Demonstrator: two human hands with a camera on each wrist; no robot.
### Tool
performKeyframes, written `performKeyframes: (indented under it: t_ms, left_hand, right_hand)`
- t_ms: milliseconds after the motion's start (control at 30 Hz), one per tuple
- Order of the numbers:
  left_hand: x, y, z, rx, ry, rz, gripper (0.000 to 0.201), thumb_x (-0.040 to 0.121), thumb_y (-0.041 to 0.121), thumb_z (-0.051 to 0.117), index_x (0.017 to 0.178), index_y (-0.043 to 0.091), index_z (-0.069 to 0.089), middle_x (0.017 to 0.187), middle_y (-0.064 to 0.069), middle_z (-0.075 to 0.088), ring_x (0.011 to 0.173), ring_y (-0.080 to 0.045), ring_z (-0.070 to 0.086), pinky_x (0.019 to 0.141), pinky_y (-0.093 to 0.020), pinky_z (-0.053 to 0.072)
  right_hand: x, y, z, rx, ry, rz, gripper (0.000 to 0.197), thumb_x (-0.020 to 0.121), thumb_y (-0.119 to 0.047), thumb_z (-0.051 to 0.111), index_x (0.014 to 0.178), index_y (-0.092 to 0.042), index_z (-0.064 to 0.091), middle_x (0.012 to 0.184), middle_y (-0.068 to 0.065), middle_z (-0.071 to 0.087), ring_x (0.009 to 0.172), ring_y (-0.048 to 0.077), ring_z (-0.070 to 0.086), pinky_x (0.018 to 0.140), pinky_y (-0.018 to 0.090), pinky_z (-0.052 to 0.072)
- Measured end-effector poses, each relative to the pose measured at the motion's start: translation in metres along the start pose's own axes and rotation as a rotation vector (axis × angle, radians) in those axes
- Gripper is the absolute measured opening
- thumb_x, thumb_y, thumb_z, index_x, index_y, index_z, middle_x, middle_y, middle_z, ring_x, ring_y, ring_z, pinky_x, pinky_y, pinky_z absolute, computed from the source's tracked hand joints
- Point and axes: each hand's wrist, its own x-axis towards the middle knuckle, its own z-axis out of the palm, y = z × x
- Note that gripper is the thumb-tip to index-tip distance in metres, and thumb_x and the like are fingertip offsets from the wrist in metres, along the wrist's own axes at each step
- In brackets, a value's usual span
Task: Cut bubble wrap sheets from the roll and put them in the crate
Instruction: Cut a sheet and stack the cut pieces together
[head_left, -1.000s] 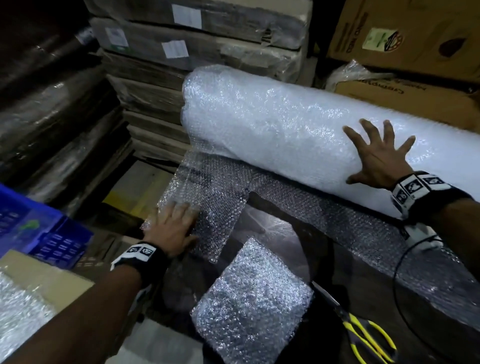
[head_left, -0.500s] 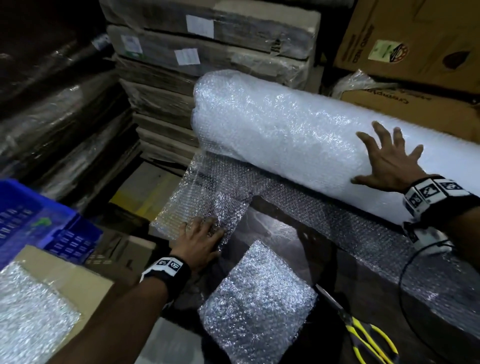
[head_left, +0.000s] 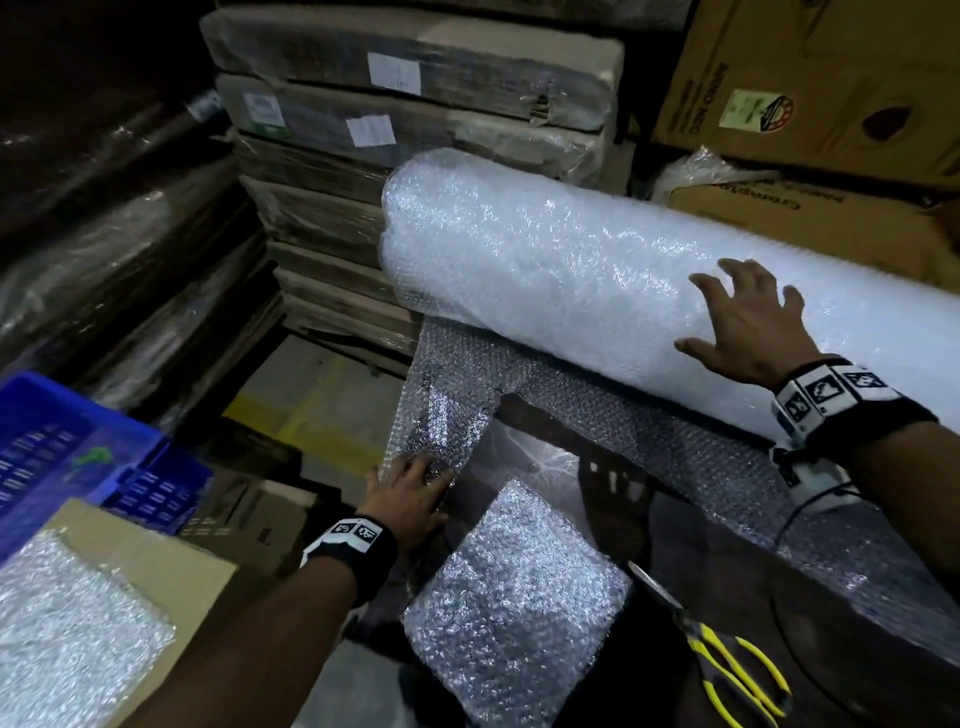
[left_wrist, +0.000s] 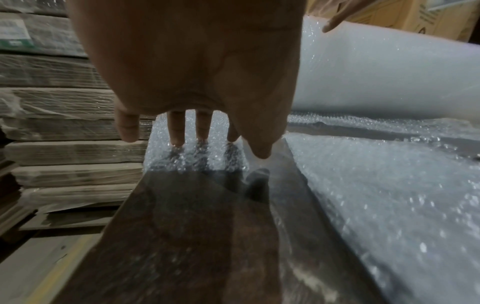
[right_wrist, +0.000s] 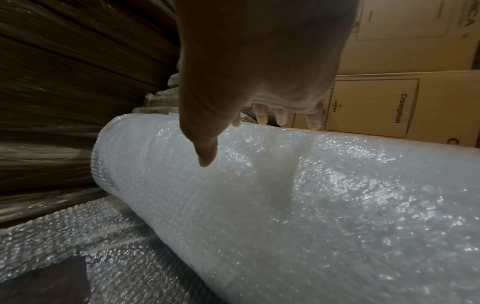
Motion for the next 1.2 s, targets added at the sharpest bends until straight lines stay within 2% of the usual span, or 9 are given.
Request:
performKeyframes:
  t_ms: [267,667,900,1200]
  left_hand:
    - [0.006,0.004,-0.005,-0.054,-0.043,-0.038,0.066,0.094,0.058,0.051,0.152,0.041,0.023,0.16,-0.004,0.014,0.144,-0.034,0.018,0.107,-0.068,0.027]
    - [0.002,0.008,-0.002,-0.053,-0.059,-0.059,0.072,0.094,0.057,0.053,0.154,0.041,0.018,0.162,-0.003,0.01,0.145,-0.035,0.016,0.106,-0.066,0.031]
    - [0.0,0.011,-0.001,-0.116,-0.06,-0.068,0.073,0.092,0.056,0.054,0.154,0.042,0.017,0.163,-0.001,0.009,0.148,-0.035,0.009,0.11,-0.067,0.026]
    - [0.0,0.009,0.0,-0.164,-0.055,-0.06,0.07,0.094,0.054,0.054,0.154,0.041,0.02,0.163,0.002,0.009,0.147,-0.035,0.01,0.111,-0.066,0.027]
  right_hand:
    - [-0.023,-0.001,0.002,0.006,0.019,-0.011,0.08,0.086,-0.05,0.069,0.149,-0.019,0.031,0.16,0.018,0.019,0.147,0.037,0.015,0.111,0.066,0.025]
    - [-0.036,0.001,0.004,0.024,-0.005,0.011,0.079,0.086,-0.044,0.072,0.15,-0.017,0.033,0.161,0.019,0.016,0.148,0.038,0.011,0.112,0.065,0.023]
    - [-0.041,-0.003,0.001,0.025,0.008,0.003,0.08,0.085,-0.041,0.074,0.149,-0.015,0.034,0.161,0.02,0.017,0.148,0.038,0.011,0.112,0.065,0.024]
    - [-0.081,-0.027,0.017,0.085,0.027,-0.11,0.073,0.086,-0.039,0.073,0.146,-0.013,0.04,0.157,0.021,0.027,0.145,0.043,0.022,0.11,0.064,0.028]
